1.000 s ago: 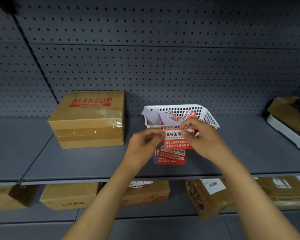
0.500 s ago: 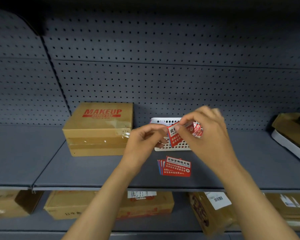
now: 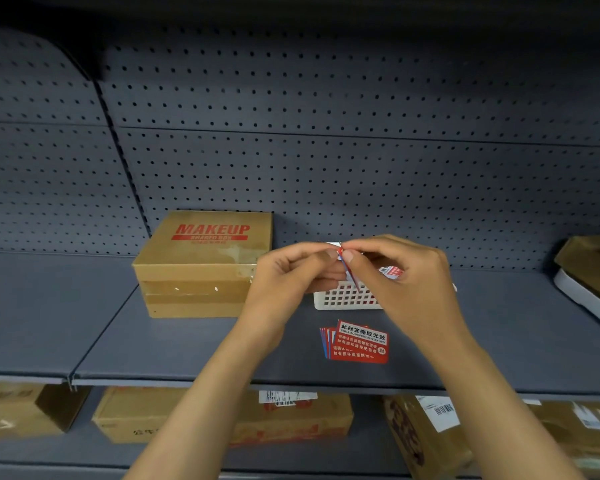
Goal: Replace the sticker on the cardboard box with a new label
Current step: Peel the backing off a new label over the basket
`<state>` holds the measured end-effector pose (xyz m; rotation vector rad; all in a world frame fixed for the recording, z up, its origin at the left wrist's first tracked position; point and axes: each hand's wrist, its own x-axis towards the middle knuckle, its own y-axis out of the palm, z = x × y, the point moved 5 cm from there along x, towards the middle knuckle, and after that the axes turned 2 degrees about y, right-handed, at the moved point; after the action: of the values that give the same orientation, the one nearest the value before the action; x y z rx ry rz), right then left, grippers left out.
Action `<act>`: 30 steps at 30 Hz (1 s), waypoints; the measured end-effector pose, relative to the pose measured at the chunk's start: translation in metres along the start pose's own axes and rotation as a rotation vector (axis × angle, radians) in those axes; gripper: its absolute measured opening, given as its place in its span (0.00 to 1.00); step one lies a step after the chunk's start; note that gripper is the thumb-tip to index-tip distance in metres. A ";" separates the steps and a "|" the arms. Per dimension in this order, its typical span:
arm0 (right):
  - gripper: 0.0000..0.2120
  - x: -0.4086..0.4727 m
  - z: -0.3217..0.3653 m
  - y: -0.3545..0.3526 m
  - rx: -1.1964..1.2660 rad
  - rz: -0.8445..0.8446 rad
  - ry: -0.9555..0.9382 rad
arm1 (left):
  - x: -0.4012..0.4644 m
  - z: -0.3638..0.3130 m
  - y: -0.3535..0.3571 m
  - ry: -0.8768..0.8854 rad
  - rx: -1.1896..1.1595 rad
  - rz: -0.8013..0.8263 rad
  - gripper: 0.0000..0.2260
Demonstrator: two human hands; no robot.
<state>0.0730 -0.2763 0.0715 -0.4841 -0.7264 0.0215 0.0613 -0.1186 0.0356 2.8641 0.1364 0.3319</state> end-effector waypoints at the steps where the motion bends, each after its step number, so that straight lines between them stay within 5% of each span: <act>1: 0.05 0.000 0.000 0.000 0.005 0.003 0.001 | 0.000 -0.001 0.000 -0.001 -0.001 0.002 0.06; 18: 0.09 0.003 -0.007 0.003 0.118 0.056 -0.010 | 0.006 -0.006 0.003 0.218 0.268 0.047 0.04; 30: 0.09 0.001 -0.006 -0.002 0.012 -0.008 -0.178 | 0.003 -0.008 0.005 0.141 0.171 0.043 0.07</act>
<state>0.0770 -0.2800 0.0693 -0.4711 -0.9018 0.0619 0.0628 -0.1213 0.0454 3.0145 0.1361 0.5563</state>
